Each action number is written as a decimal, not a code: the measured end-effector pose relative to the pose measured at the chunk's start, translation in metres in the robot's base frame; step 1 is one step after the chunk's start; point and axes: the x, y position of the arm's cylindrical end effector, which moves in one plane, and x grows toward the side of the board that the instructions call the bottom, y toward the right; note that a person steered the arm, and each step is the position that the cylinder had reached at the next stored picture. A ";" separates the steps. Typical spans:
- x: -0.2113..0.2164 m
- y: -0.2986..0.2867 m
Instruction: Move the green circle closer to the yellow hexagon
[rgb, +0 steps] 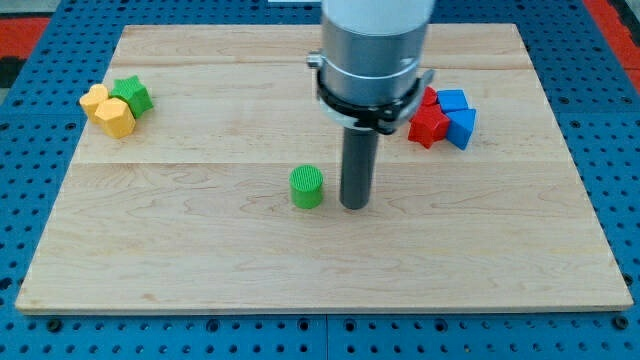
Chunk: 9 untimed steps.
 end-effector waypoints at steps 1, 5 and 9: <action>-0.018 -0.034; 0.003 -0.136; -0.012 -0.203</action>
